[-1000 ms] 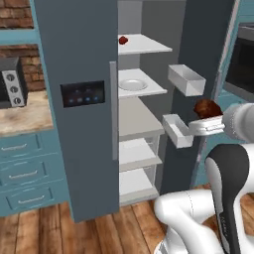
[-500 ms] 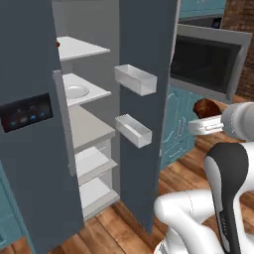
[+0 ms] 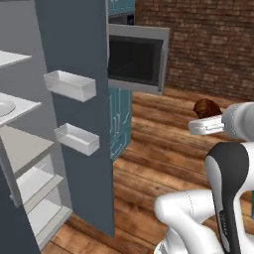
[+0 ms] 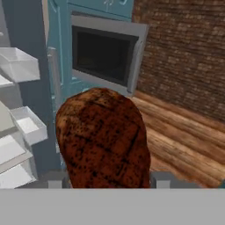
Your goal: Transport the steak from the fridge to the microwave and turn on the microwave.
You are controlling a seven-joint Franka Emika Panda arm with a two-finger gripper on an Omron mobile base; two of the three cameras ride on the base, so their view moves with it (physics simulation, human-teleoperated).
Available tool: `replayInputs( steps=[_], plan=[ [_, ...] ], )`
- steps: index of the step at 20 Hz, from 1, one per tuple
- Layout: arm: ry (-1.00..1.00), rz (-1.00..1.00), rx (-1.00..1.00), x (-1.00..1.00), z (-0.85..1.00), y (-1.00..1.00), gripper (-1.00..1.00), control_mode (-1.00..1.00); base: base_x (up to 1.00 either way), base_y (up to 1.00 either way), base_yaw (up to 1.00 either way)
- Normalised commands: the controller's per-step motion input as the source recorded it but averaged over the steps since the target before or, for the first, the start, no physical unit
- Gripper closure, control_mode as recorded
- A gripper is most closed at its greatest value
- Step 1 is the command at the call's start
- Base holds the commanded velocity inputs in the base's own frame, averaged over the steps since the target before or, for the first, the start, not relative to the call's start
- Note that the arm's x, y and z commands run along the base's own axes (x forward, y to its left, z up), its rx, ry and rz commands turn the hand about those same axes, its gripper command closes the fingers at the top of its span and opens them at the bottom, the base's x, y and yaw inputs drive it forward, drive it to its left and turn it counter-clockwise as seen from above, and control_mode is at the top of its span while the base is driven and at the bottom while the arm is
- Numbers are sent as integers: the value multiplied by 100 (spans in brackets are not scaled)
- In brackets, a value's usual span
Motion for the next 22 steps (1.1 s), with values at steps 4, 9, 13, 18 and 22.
replayInputs(
  steps=[4,9,13,18,22],
  plan=[
    [0,0,0,0,0,0,100,100,-49,0,-59],
    [0,0,0,0,0,0,100,100,-49,0,-53],
    [0,0,0,0,0,0,100,100,-30,0,-50],
    [0,0,0,0,0,0,100,100,20,0,-38],
    [0,0,0,0,0,0,100,100,67,3,-19]
  ],
)
